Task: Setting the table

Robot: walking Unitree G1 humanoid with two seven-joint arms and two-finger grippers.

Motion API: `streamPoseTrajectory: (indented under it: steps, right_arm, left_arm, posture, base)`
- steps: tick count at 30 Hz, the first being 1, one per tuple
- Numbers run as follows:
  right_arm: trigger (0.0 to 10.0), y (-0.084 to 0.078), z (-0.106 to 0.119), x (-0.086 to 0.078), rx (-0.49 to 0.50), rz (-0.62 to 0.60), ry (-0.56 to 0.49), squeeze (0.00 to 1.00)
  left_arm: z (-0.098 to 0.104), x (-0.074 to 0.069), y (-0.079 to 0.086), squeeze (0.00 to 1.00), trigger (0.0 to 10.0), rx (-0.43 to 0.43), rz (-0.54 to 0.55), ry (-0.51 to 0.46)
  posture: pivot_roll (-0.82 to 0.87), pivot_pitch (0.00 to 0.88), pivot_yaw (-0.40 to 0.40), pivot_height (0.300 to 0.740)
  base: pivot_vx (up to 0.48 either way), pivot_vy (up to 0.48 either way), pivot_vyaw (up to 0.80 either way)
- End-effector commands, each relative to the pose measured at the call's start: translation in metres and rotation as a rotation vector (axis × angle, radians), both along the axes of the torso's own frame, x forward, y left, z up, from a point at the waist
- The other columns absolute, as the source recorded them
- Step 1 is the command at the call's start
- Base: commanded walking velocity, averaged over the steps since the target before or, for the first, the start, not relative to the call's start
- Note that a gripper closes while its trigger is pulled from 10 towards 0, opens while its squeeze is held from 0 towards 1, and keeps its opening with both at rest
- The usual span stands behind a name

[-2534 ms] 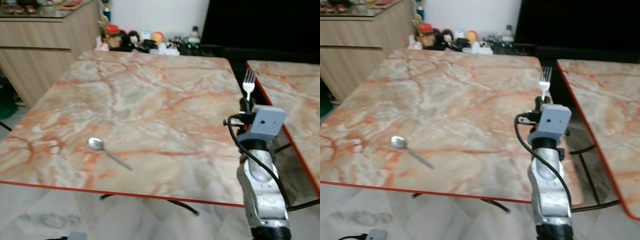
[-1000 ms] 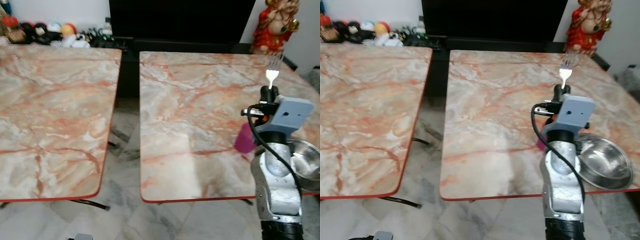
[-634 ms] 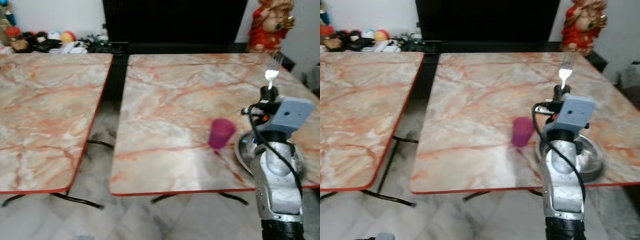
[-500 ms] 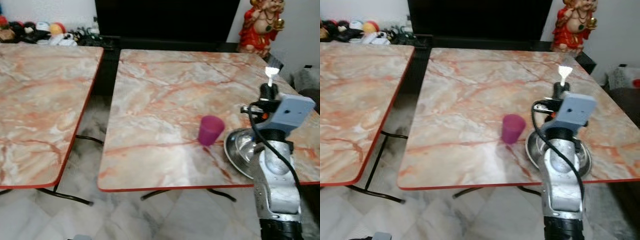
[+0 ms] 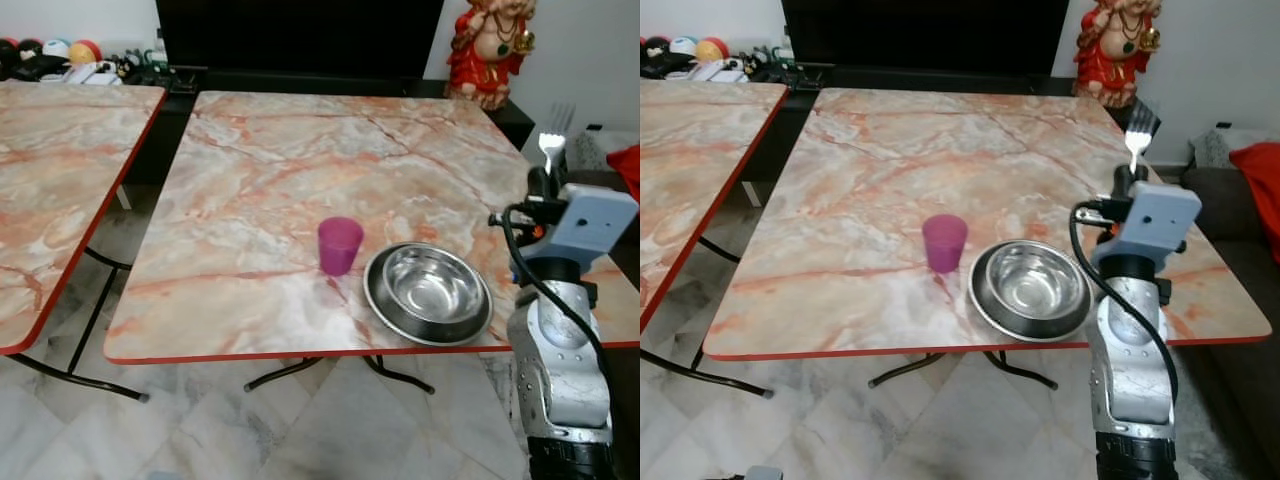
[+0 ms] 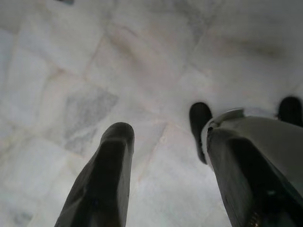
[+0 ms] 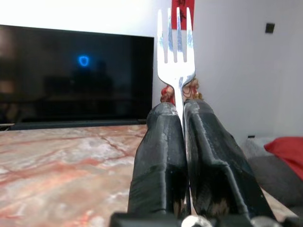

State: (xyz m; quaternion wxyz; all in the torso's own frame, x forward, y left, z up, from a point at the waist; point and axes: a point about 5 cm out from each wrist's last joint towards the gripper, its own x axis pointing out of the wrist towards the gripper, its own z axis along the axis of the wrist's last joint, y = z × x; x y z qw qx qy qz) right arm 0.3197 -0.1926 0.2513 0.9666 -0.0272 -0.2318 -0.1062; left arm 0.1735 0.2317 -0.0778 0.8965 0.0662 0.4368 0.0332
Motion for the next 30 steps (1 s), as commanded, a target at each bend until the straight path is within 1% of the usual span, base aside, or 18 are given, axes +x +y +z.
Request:
streamPoseTrajectory:
  steps: [1,4,10,23,30]
  right_arm:
    - [10.0,-0.0084,-0.0009,-0.0019,0.001,-0.035,0.010,0.00]
    - [10.0,-0.0114,-0.0005,-0.0019,0.001,-0.044,0.012,0.00]
    - [10.0,-0.0109,-0.0009,-0.0020,0.001,-0.043,0.014,0.00]
    - [10.0,-0.0114,-0.0010,-0.0007,0.001,-0.045,0.020,0.00]
    - [10.0,-0.0151,-0.0005,-0.0009,-0.003,-0.064,0.023,0.00]
  left_arm:
    - [-0.0058,-0.0110,-0.0017,0.00,10.0,-0.010,0.003,0.041]
    - [-0.0058,-0.0115,-0.0013,0.00,10.0,-0.008,0.004,0.039]
    - [-0.0060,-0.0120,-0.0012,0.00,10.0,-0.009,0.003,0.041]
    - [-0.0064,-0.0134,-0.0008,0.00,10.0,-0.008,0.009,0.042]
    - [-0.0067,-0.0140,-0.0004,0.00,10.0,-0.004,0.009,0.045]
  posture:
    - [-0.03,0.148,-0.017,0.740]
    - [-0.03,0.151,-0.018,0.740]
    - [-0.03,0.151,-0.019,0.740]
    - [-0.03,0.152,-0.022,0.740]
    - [-0.03,0.152,-0.023,0.740]
  base:
    - [0.000,0.000,0.00]
    - [0.000,0.000,0.00]
    - [0.000,0.000,0.00]
    - [0.432,0.000,0.00]
    - [0.000,0.000,0.00]
